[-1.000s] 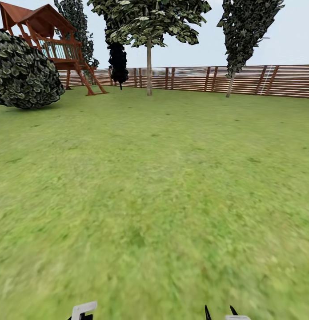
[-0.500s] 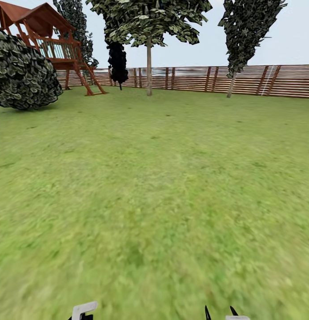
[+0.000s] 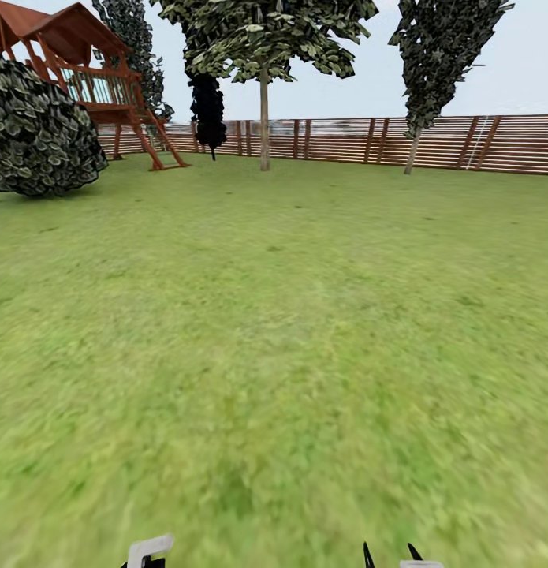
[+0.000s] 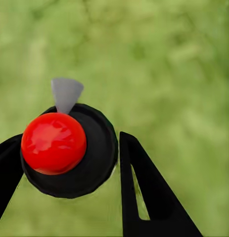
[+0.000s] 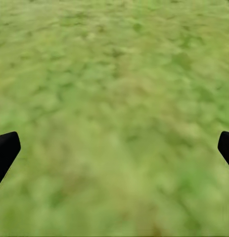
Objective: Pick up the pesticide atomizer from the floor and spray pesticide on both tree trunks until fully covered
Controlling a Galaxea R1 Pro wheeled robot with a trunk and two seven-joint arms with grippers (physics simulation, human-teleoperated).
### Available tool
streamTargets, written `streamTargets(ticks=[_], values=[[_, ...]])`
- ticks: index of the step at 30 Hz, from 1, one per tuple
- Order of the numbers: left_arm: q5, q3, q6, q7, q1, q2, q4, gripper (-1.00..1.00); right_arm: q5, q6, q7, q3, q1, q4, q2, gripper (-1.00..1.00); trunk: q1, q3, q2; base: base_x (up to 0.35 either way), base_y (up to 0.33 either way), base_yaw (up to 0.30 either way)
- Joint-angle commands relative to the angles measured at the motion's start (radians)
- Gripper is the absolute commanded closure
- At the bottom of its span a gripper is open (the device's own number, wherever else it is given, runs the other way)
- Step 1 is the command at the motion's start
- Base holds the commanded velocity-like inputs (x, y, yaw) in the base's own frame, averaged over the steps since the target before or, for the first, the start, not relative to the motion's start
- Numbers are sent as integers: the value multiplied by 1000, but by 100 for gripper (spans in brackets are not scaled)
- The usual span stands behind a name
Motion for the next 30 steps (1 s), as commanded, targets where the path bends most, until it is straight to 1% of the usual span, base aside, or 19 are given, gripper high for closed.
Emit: streamTargets(ticks=[1,21,26,28,29,30], values=[[0,0,0,0,0,0,0,100,0,0,0,0,0,0,0,-100,0,0,0,338,0,0],[1,1,0,0,0,0,0,100,0,0,0,0,3,1,0,-100,0,0,0,338,0,0],[0,0,-1,0,0,-12,0,100,-4,-2,-3,-3,4,-3,6,-100,0,0,0,338,0,0],[0,0,-1,0,0,-14,0,100,-5,-3,-4,-7,5,-36,-3,-100,0,0,0,338,0,0],[0,0,-1,0,0,-15,0,100,-5,-6,-4,-6,5,-78,-6,-100,0,0,0,338,0,0],[1,0,-1,0,0,-16,1,100,-4,-5,-2,-7,5,-95,-6,-100,0,0,0,338,0,0]])
